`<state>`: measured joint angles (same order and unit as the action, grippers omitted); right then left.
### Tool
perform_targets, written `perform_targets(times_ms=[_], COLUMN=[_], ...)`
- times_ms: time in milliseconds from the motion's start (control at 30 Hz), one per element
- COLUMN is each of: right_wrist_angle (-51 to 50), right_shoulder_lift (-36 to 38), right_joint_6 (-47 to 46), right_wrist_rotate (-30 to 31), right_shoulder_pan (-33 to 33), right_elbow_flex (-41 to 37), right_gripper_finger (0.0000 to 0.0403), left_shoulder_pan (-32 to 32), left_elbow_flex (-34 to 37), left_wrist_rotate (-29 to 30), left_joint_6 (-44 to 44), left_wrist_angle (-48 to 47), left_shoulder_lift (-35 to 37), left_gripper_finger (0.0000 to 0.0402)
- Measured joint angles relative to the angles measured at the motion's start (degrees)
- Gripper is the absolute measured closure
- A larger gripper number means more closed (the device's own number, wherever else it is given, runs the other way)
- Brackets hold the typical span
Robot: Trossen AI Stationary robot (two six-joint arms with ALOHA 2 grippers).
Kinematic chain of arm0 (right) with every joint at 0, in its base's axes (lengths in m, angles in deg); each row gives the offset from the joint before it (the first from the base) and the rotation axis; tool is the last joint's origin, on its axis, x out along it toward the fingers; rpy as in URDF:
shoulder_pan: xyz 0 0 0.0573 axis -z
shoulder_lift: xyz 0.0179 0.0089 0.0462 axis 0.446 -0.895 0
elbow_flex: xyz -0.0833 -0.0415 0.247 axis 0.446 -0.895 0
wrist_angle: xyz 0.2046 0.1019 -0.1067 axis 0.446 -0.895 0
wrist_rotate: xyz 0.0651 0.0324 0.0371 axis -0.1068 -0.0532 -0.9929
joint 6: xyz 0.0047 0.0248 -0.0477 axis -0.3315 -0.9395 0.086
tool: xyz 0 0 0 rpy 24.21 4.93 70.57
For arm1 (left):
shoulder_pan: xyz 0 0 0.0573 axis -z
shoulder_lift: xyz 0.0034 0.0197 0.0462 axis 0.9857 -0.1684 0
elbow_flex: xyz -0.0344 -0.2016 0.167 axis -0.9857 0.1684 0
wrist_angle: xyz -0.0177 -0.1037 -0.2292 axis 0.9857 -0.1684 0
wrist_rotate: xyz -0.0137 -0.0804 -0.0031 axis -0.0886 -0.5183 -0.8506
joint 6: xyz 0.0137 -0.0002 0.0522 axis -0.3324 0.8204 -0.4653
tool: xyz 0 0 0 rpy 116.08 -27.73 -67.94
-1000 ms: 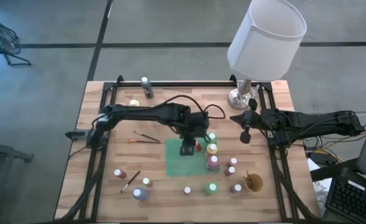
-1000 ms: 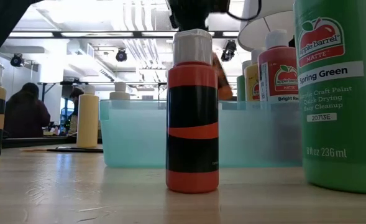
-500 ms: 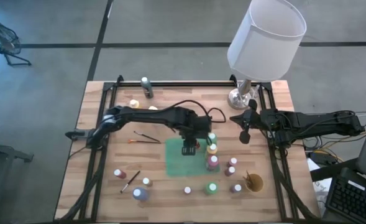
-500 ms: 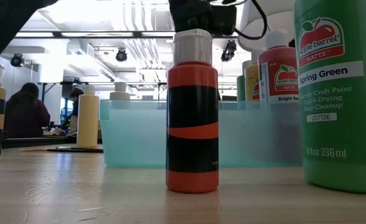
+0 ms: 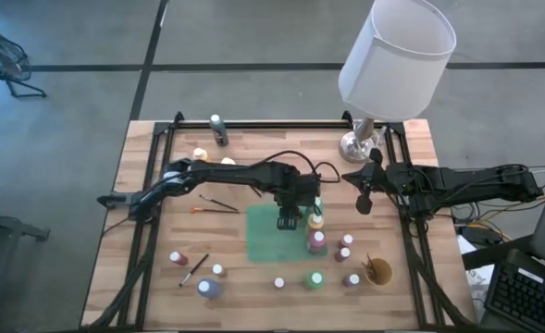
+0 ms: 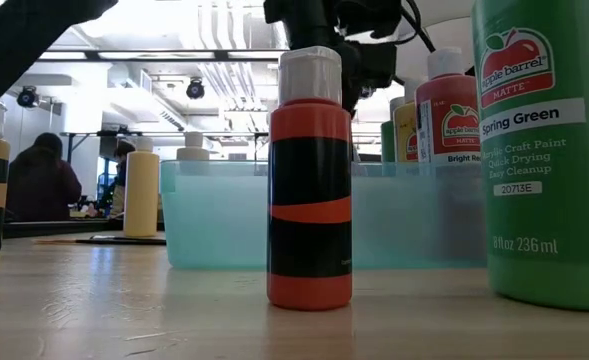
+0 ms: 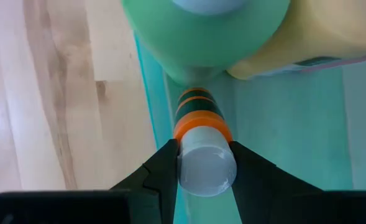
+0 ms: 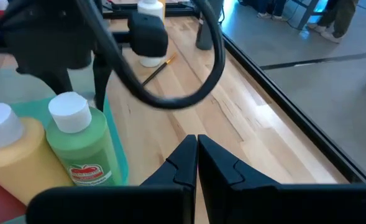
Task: Pick & Place Paint Supplies
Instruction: Put the orange paint bottle into the green bin
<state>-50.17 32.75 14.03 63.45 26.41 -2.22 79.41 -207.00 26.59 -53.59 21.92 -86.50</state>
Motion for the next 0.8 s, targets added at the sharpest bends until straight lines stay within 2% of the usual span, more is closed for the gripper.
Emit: perform_targets(times_ms=[467, 800], right_wrist_angle=[-0.13, -0.2], right_shoulder_lift=[0.0, 0.07], right_joint_6=[0.03, 0.34], right_wrist_rotate=[0.01, 0.01], right_shoulder_pan=[0.0, 0.0], right_elbow_flex=[-0.51, -0.51], right_gripper_finger=[0.0394, 0.0394], left_shoulder_pan=[-0.17, -0.44], left_elbow_flex=[0.13, 3.74], left_wrist_rotate=[-0.22, -0.28], left_joint_6=[0.39, 0.2], left_wrist_angle=[1.5, 4.74], left_shoulder_lift=[0.02, 0.31], left_gripper_finger=[0.028, 0.028])
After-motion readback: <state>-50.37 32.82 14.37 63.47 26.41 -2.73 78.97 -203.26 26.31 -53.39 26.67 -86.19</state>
